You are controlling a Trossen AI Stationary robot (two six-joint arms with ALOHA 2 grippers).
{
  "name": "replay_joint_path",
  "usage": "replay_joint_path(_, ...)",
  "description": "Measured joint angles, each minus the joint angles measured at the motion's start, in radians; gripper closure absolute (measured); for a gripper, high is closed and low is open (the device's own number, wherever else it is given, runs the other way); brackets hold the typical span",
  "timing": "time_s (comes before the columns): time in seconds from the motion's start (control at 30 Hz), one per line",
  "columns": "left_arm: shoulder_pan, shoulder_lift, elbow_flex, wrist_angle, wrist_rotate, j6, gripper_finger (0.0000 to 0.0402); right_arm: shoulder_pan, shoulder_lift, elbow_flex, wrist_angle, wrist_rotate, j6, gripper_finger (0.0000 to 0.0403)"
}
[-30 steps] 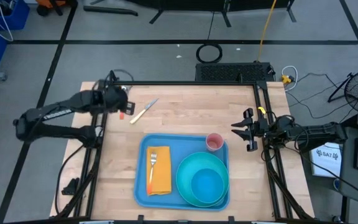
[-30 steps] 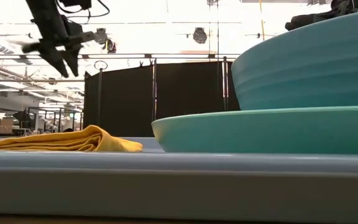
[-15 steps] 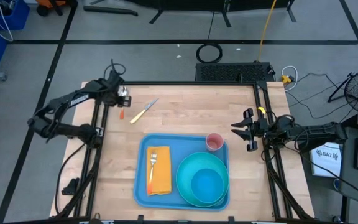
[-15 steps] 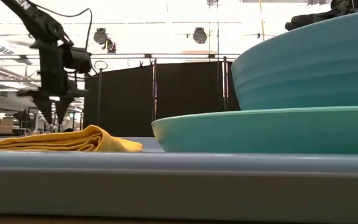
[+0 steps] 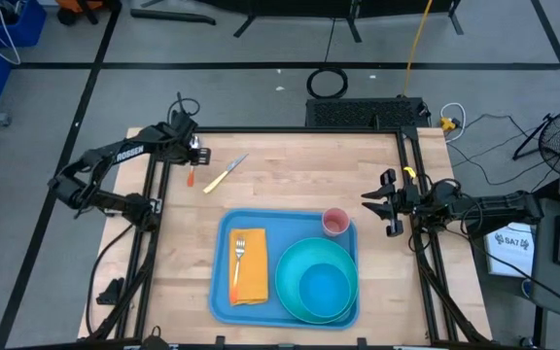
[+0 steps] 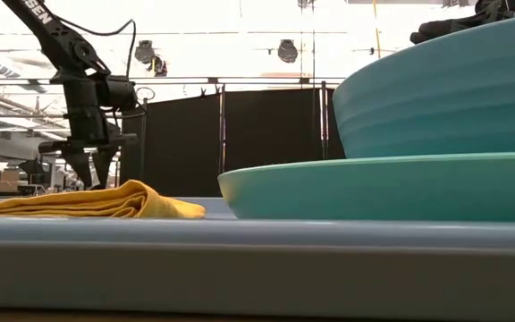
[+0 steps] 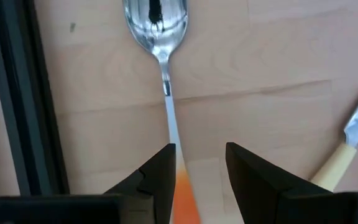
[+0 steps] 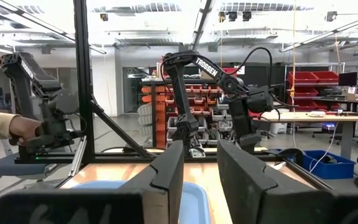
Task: Set up tray
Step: Put the orange spoon on the yellow napkin to the right of the orange fork
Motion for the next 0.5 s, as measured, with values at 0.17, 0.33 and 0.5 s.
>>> replay_joint_path(0.17,0.000,0.004,0.000,0.013,-0.008,-0.038,0.0257,0.000,0.000,0.000,0.000,0.000,0.000,0.0314)
replay_joint_path(0.33,-0.035,0.038,0.000,0.013,-0.054,-0.070,0.0257,0.000,0.000,0.000,0.000,0.000,0.000,0.0314)
replay_joint_path(0.5,-0.079,0.087,0.000,0.017,-0.147,-0.106,0.0257,0.000,0.000,0.000,0.000,0.000,0.004,0.0314)
